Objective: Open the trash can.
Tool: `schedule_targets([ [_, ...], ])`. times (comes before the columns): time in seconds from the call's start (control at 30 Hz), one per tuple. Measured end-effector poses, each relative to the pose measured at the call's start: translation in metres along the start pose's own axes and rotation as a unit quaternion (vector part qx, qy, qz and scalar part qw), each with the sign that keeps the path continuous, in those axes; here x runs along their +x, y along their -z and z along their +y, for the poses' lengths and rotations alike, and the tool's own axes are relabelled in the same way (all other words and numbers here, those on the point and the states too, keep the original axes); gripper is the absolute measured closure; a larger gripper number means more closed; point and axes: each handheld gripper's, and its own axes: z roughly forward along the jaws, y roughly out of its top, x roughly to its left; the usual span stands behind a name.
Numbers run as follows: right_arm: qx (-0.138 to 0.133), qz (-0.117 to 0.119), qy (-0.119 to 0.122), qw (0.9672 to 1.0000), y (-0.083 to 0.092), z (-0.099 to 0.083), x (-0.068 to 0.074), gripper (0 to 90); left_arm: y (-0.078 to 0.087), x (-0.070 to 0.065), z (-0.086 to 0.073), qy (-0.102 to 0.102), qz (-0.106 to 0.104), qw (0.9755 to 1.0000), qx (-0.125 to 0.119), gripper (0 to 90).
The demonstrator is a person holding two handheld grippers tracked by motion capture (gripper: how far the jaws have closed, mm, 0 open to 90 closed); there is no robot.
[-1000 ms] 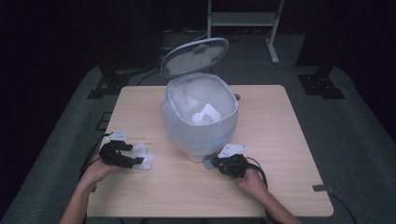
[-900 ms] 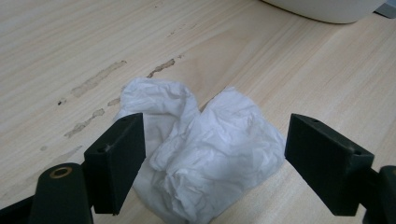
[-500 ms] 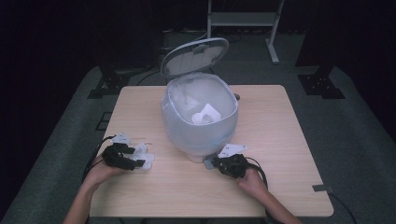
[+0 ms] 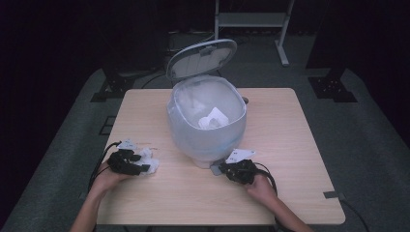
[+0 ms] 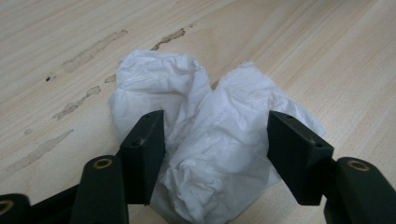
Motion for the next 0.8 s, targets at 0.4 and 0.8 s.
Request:
schedule_targets([
  [0.4, -0.002, 0.001, -0.002, 1.0, 0.0001, -0.0009, -0.0001, 80.6, 0.0011, -0.0025, -0.0083, -0.008, 0.015, 0.9993, -0.034, 62.6],
  [0.8, -0.002, 0.001, 0.002, 1.0, 0.0001, -0.0005, -0.0003, 80.6, 0.0006, -0.0029, -0.0102, 0.007, -0.003, 0.9991, -0.042, 83.6],
])
